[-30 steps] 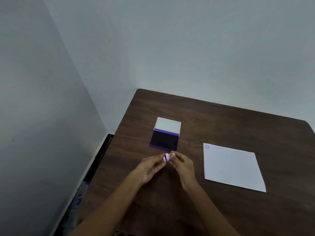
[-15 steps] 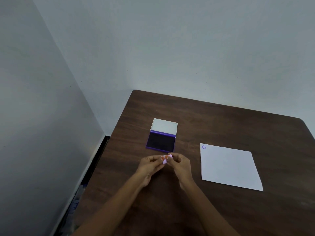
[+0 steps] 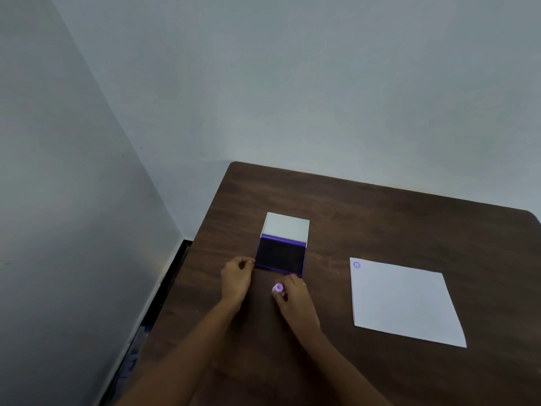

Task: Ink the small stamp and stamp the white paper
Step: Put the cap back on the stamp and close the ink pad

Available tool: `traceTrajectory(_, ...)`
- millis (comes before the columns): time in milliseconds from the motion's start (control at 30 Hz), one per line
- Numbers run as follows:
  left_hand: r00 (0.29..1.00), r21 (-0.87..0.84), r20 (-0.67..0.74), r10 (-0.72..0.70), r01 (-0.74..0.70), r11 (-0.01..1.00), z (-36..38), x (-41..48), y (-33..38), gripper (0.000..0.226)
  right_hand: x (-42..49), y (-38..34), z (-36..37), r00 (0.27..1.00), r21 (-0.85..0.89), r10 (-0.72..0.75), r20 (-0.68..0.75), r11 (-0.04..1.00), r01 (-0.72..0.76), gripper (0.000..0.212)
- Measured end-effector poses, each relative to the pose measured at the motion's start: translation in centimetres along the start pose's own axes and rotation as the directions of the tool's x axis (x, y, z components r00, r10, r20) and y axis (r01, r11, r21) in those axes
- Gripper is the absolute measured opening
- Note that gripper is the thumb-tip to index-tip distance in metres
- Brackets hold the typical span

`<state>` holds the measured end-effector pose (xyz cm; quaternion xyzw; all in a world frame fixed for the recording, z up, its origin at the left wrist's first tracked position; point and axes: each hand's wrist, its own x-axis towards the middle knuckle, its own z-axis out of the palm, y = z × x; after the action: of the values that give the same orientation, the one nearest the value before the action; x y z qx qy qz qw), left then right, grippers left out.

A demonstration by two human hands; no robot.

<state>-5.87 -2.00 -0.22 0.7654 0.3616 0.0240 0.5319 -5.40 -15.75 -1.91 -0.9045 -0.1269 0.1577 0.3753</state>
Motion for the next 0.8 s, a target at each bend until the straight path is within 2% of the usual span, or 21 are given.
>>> traceTrajectory(100, 0.999, 0.044, -0.022, 0.038, -0.037, 0.998, 0.2, 1.4, 0.2, 0.017, 0.2, 0.2, -0.2, 0.999, -0.039, -0.041, 0.031, 0.998, 0.042, 0.029)
traceTrajectory(167, 0.997, 0.046, -0.036, 0.067, -0.066, 0.997, 0.3, 2.4, 0.7, 0.019, 0.6, 0.3, -0.8, 0.996, -0.001, -0.059, -0.07, 0.998, 0.059, 0.035)
traceTrajectory(233, 0.996, 0.026, -0.02, 0.084, -0.083, 0.996, 0.4, 3.6, 1.5, 0.025, 1.8, 0.1, -1.9, 0.972, 0.117, 0.014, -0.233, 0.993, 0.014, 0.033)
traceTrajectory(300, 0.995, 0.019, 0.039, 0.087, -0.088, 0.996, 0.8, 4.7, 2.4, 0.033, 3.9, -0.1, -3.0, 0.947, 0.254, 0.152, -0.283, 0.964, -0.079, 0.033)
traceTrajectory(367, 0.993, 0.041, 0.095, 0.072, -0.076, 0.996, 1.5, 5.6, 3.3, 0.041, 6.4, -0.2, -4.0, 0.934, 0.323, 0.28, -0.222, 0.925, -0.2, 0.043)
traceTrajectory(433, 0.99, 0.068, 0.126, 0.062, -0.071, 0.995, 2.3, 6.1, 3.9, 0.046, 8.3, -0.5, -4.5, 0.927, 0.326, 0.334, -0.169, 0.907, -0.268, 0.051)
traceTrajectory(633, 0.981, 0.065, 0.179, 0.071, -0.084, 0.994, 4.2, 6.6, 4.8, 0.047, 10.2, -1.5, -3.7, 0.932, 0.384, 0.342, -0.118, 0.882, -0.274, 0.053)
traceTrajectory(800, 0.988, -0.021, 0.143, 0.048, -0.046, 0.999, 3.8, 7.0, 5.3, 0.046, 10.3, -1.7, -4.9, 0.912, 0.589, 0.395, -0.113, 0.766, -0.258, 0.046)
